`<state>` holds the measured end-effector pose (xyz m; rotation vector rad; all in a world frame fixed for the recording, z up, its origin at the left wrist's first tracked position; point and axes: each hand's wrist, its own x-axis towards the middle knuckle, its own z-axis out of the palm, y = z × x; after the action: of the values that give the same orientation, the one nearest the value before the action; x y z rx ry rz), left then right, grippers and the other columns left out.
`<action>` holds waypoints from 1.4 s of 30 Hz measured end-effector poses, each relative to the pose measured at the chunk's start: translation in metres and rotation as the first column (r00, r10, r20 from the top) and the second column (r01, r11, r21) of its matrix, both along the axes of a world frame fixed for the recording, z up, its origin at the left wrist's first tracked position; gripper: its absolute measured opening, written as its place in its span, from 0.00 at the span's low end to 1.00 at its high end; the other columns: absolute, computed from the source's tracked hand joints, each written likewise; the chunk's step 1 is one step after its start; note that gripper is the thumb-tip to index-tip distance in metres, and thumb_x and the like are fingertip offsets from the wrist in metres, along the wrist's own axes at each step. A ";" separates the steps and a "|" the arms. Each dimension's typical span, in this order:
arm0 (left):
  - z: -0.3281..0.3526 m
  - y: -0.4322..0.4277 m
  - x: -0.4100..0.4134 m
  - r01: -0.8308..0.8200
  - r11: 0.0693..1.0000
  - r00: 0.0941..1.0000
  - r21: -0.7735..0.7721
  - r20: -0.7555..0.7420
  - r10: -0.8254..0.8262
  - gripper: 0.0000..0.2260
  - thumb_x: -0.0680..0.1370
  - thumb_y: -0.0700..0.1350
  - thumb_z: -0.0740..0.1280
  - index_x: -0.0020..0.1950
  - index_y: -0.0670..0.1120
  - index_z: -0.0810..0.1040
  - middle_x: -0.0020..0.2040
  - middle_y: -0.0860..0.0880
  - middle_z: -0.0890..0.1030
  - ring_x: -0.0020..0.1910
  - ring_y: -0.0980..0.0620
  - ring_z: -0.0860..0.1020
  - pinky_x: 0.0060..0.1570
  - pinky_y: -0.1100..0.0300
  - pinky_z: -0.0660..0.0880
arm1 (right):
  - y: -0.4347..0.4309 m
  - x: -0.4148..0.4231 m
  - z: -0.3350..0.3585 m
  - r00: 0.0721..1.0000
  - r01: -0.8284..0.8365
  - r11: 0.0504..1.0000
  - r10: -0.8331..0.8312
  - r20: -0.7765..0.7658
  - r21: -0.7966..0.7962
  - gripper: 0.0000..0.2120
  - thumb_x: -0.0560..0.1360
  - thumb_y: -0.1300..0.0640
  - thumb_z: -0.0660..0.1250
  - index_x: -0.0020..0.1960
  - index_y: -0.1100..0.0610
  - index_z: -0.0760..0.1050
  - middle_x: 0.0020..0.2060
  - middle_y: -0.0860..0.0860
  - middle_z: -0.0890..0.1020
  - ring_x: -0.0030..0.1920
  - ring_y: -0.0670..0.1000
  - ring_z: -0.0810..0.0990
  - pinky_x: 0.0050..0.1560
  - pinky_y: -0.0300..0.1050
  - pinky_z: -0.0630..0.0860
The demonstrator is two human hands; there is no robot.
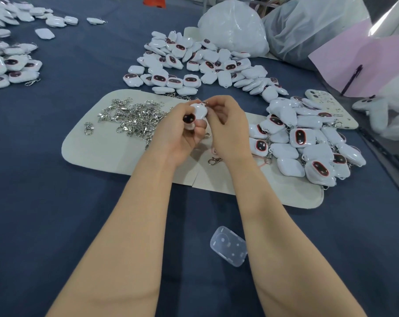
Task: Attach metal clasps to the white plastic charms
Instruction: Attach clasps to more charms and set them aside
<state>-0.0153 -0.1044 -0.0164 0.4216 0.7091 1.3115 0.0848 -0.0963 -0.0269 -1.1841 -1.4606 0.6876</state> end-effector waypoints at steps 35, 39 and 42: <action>-0.005 0.001 -0.003 -0.011 0.984 0.958 -0.176 0.279 0.060 0.03 0.78 0.36 0.64 0.44 0.39 0.72 0.30 0.45 0.75 0.21 0.57 0.73 0.20 0.70 0.71 | 0.001 -0.004 0.001 0.987 0.126 0.991 -0.130 0.090 0.044 0.07 0.77 0.60 0.65 0.53 0.56 0.80 0.45 0.48 0.82 0.45 0.45 0.79 0.51 0.38 0.75; -0.003 0.000 0.001 -0.054 0.988 0.979 -0.142 0.186 0.081 0.06 0.78 0.37 0.65 0.41 0.38 0.74 0.29 0.46 0.76 0.22 0.58 0.73 0.22 0.71 0.72 | 0.001 -0.005 0.001 0.981 0.140 0.990 -0.143 0.127 0.037 0.07 0.78 0.60 0.64 0.53 0.57 0.80 0.47 0.50 0.83 0.47 0.47 0.79 0.53 0.42 0.75; -0.002 0.000 0.003 -0.038 0.994 0.987 -0.107 0.150 0.054 0.06 0.78 0.38 0.64 0.42 0.38 0.75 0.28 0.47 0.78 0.22 0.59 0.74 0.23 0.72 0.72 | 0.000 -0.007 0.002 0.988 0.154 0.988 -0.154 -0.005 0.020 0.06 0.78 0.61 0.63 0.51 0.57 0.78 0.43 0.47 0.81 0.46 0.46 0.79 0.51 0.39 0.75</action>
<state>-0.0124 -0.1047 -0.0188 0.2197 0.6583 1.3289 0.0777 -0.0964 -0.0244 -1.2650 -1.3533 0.5675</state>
